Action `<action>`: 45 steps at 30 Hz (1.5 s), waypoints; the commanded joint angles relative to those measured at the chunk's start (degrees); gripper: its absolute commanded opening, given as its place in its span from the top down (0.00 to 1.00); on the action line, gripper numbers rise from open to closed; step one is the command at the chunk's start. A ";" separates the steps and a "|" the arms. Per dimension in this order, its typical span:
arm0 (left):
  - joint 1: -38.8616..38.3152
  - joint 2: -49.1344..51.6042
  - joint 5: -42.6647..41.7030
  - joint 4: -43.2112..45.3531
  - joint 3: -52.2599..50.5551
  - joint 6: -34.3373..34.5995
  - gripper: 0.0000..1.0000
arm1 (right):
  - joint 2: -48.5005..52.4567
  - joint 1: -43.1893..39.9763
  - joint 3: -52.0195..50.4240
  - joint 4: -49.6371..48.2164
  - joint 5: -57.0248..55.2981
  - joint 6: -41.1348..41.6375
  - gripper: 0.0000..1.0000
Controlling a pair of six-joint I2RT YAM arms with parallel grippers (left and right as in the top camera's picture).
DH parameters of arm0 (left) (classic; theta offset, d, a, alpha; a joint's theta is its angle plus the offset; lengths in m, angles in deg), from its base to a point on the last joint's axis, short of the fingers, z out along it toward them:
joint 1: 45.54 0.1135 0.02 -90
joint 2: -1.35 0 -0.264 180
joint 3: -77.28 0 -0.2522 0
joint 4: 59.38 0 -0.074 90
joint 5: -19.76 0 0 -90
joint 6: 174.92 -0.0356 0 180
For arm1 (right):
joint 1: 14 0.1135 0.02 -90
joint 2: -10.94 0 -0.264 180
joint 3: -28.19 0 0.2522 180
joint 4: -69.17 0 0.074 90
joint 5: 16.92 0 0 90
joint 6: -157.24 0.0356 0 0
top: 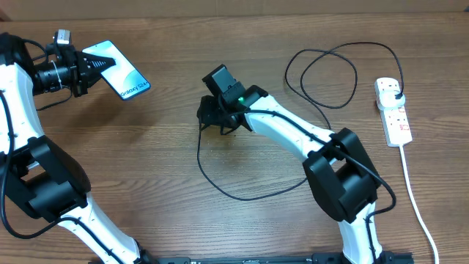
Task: Plug charger to phone and switch on socket
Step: 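Move the right gripper down to the cable's USB-C connector and grasp it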
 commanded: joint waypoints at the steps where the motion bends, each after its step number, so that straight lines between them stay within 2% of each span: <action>1: -0.13 -2.51 -1.44 -0.81 1.81 0.81 0.96 | 1.49 0.33 1.49 -1.38 -0.20 1.79 0.48; 7: -0.52 -2.51 1.01 -2.03 1.81 0.79 0.96 | 4.39 0.35 1.44 -6.05 5.11 1.46 0.51; 13: -0.59 -2.51 1.01 -2.32 1.81 0.81 0.96 | 7.08 0.35 1.44 -5.42 5.81 3.78 0.57; 26: -1.40 -2.51 1.38 -2.34 1.81 0.81 0.96 | 10.01 0.35 1.33 -7.21 7.63 8.07 0.57; 32: -2.38 -2.51 2.25 -2.34 1.81 0.81 0.96 | 10.12 0.35 1.14 -8.20 4.26 8.02 0.57; 36: -3.30 -2.51 2.25 -2.34 1.81 0.81 0.96 | 10.38 0.35 0.70 -8.55 0.87 8.02 0.61; 45: -4.37 -2.51 2.25 -2.32 1.81 0.83 0.96 | 12.85 0.09 0.70 -10.34 0.44 7.80 0.63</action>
